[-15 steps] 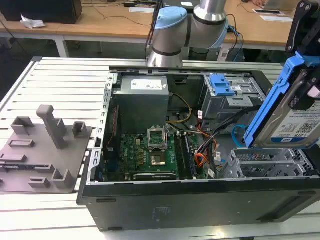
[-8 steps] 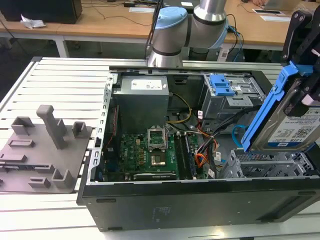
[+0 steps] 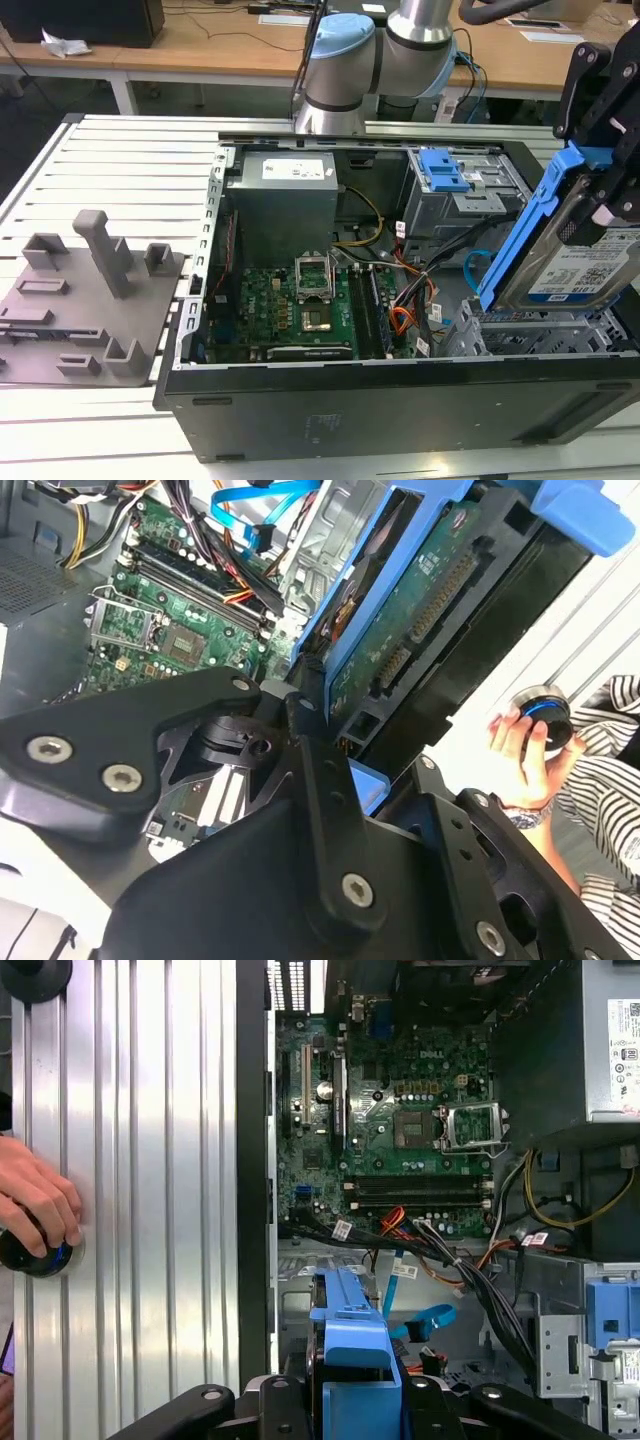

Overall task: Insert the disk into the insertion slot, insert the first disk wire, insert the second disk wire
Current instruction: 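Insert the disk into the insertion slot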

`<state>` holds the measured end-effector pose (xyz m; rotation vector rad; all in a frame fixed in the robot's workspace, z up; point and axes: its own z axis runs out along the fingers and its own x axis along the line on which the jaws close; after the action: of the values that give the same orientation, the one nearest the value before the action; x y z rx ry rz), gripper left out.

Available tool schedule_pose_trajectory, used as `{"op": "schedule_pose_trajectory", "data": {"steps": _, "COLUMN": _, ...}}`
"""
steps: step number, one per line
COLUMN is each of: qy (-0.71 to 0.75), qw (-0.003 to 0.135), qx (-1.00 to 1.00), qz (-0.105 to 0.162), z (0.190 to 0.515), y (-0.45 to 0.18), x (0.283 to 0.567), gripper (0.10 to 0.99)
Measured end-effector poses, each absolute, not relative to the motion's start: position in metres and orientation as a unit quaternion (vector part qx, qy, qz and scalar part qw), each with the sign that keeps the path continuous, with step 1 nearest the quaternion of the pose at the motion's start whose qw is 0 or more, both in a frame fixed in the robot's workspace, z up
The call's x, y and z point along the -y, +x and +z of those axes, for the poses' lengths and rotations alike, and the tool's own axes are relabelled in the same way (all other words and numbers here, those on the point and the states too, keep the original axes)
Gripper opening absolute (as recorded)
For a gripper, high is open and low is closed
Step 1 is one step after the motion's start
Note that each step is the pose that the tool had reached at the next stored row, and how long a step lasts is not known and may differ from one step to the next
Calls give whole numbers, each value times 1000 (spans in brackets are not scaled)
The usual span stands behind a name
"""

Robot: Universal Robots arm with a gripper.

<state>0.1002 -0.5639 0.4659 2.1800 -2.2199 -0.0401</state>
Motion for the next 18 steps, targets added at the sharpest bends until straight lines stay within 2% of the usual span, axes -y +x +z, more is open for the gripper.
{"op": "schedule_pose_trajectory", "data": {"steps": 18, "qy": 705, "qw": 15, "qx": 709, "qz": -15, "z": 440, "y": 111, "x": 552, "gripper": 365}}
